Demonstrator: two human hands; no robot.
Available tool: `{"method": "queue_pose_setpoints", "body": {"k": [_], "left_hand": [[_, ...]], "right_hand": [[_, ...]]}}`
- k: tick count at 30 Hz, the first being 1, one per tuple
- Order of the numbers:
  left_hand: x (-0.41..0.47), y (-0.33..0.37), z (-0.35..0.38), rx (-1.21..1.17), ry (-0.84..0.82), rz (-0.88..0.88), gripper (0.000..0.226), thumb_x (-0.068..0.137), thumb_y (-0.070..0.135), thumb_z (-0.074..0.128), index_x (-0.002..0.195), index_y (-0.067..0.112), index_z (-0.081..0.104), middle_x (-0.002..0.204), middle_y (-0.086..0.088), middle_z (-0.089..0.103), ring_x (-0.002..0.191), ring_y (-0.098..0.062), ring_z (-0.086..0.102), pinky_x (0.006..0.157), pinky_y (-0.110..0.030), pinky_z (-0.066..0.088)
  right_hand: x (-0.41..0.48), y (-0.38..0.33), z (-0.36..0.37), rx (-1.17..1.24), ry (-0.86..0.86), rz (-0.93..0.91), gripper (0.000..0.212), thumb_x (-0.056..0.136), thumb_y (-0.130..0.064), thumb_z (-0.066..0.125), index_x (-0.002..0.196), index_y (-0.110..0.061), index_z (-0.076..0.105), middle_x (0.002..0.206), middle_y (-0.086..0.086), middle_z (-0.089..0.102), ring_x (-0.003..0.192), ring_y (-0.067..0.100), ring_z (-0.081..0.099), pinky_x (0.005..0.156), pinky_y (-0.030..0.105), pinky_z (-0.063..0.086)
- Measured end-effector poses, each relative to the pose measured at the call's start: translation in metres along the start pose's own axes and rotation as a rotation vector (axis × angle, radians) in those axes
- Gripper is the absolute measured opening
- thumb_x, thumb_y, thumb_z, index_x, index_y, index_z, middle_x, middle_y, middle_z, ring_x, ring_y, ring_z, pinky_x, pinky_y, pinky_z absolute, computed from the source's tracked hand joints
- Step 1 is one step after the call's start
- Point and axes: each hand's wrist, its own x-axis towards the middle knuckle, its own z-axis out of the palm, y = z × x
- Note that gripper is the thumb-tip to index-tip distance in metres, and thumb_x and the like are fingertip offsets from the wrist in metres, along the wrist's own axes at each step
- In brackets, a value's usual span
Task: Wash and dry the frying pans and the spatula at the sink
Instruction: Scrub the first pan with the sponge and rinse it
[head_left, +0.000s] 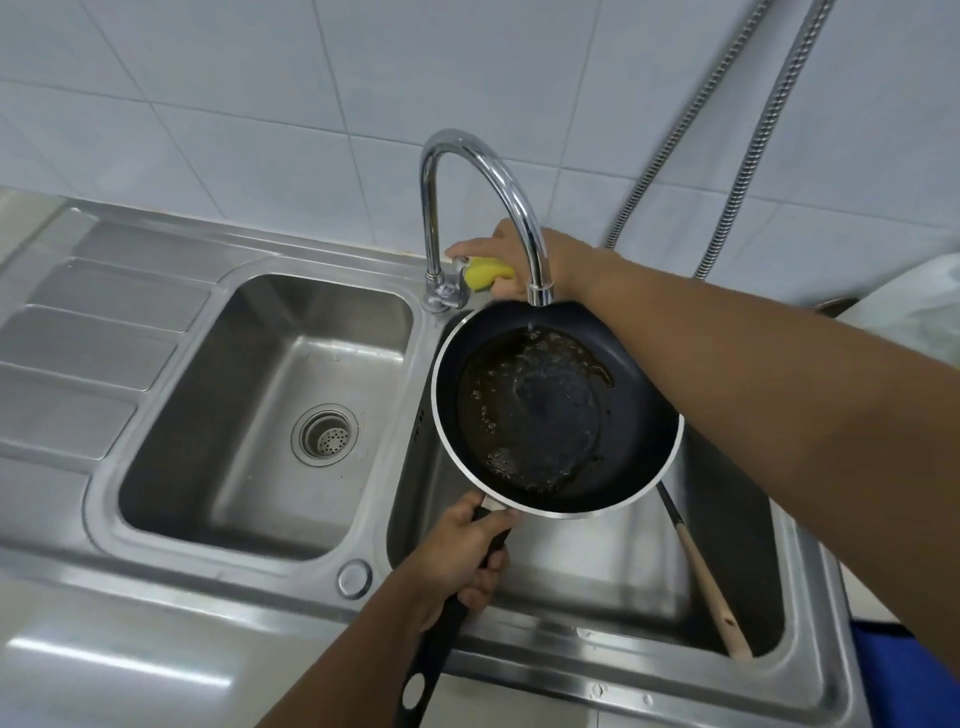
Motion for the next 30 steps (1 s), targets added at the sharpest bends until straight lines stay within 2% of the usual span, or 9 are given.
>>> {"method": "queue_pose_setpoints", "body": {"k": [2, 6, 9, 14, 17, 20, 23, 27, 30], "left_hand": [[0.002, 0.001, 0.001, -0.009, 0.008, 0.003, 0.021, 0.103, 0.035, 0.06, 0.12, 0.023, 0.055, 0.062, 0.0, 0.047, 0.046, -0.01, 0.032, 0.04, -0.021, 0.024], [0.006, 0.003, 0.006, -0.029, 0.021, 0.023, 0.02, 0.103, 0.033, 0.061, 0.119, 0.022, 0.054, 0.062, -0.001, 0.046, 0.045, -0.01, 0.031, 0.042, -0.02, 0.022], [0.007, 0.005, 0.015, -0.022, 0.03, 0.05, 0.018, 0.103, 0.032, 0.061, 0.116, 0.023, 0.055, 0.062, -0.001, 0.045, 0.045, -0.01, 0.031, 0.042, -0.02, 0.021], [0.003, 0.006, 0.028, 0.008, 0.05, 0.077, 0.016, 0.103, 0.033, 0.062, 0.113, 0.023, 0.055, 0.061, -0.001, 0.047, 0.043, -0.01, 0.034, 0.038, -0.02, 0.026], [0.001, 0.012, 0.036, 0.039, 0.081, 0.087, 0.016, 0.103, 0.032, 0.061, 0.104, 0.021, 0.05, 0.06, 0.0, 0.045, 0.04, -0.009, 0.03, 0.036, -0.017, 0.023], [-0.002, 0.015, 0.039, 0.013, 0.08, 0.094, 0.016, 0.104, 0.031, 0.06, 0.102, 0.021, 0.048, 0.058, 0.0, 0.043, 0.038, -0.008, 0.028, 0.035, -0.015, 0.021], [-0.006, 0.011, 0.036, -0.034, 0.058, 0.08, 0.014, 0.105, 0.03, 0.058, 0.099, 0.022, 0.048, 0.058, 0.0, 0.043, 0.039, -0.008, 0.028, 0.034, -0.015, 0.021], [-0.012, 0.005, 0.031, -0.03, 0.019, 0.063, 0.013, 0.105, 0.03, 0.058, 0.098, 0.022, 0.051, 0.06, -0.001, 0.045, 0.04, -0.009, 0.032, 0.035, -0.018, 0.023], [-0.019, 0.003, 0.032, 0.013, 0.009, 0.07, 0.013, 0.104, 0.032, 0.06, 0.103, 0.02, 0.054, 0.062, -0.001, 0.046, 0.045, -0.011, 0.032, 0.037, -0.02, 0.024]], "right_hand": [[-0.017, 0.005, 0.012, 0.098, 0.155, -0.065, 0.065, 0.083, -0.041, 0.065, 0.143, -0.029, 0.042, 0.127, 0.009, 0.057, 0.111, 0.028, 0.057, 0.089, 0.04, 0.048], [-0.088, 0.044, 0.07, 0.206, 0.459, 0.237, 0.048, 0.084, -0.039, 0.062, 0.129, -0.028, 0.05, 0.121, 0.008, 0.05, 0.115, 0.029, 0.046, 0.094, 0.042, 0.041], [-0.113, 0.057, 0.097, 0.061, 0.365, 0.327, 0.044, 0.091, -0.035, 0.063, 0.134, -0.032, 0.054, 0.132, 0.006, 0.048, 0.118, 0.032, 0.037, 0.096, 0.043, 0.031], [-0.101, 0.033, 0.089, 0.103, 0.231, 0.086, 0.042, 0.094, -0.039, 0.066, 0.136, -0.034, 0.061, 0.147, 0.003, 0.041, 0.13, 0.029, 0.037, 0.107, 0.042, 0.028], [-0.116, 0.006, 0.096, 0.144, 0.154, -0.092, 0.033, 0.093, -0.037, 0.068, 0.126, -0.031, 0.07, 0.141, 0.002, 0.043, 0.127, 0.025, 0.042, 0.112, 0.041, 0.032], [-0.154, -0.002, 0.103, 0.254, 0.107, -0.16, 0.022, 0.085, -0.03, 0.077, 0.106, -0.025, 0.08, 0.121, -0.001, 0.054, 0.112, 0.017, 0.05, 0.101, 0.036, 0.043], [-0.192, 0.007, 0.09, 0.282, 0.033, -0.105, 0.016, 0.078, -0.025, 0.082, 0.094, -0.022, 0.082, 0.108, -0.004, 0.059, 0.099, 0.012, 0.055, 0.093, 0.033, 0.046], [-0.222, 0.03, 0.06, 0.123, -0.062, 0.049, 0.008, 0.08, -0.028, 0.08, 0.087, -0.025, 0.081, 0.107, -0.006, 0.059, 0.103, 0.015, 0.053, 0.098, 0.038, 0.043], [-0.213, 0.052, 0.051, -0.101, 0.059, 0.138, 0.006, 0.085, -0.025, 0.074, 0.09, -0.027, 0.077, 0.115, -0.001, 0.056, 0.109, 0.02, 0.047, 0.101, 0.041, 0.035]]}}
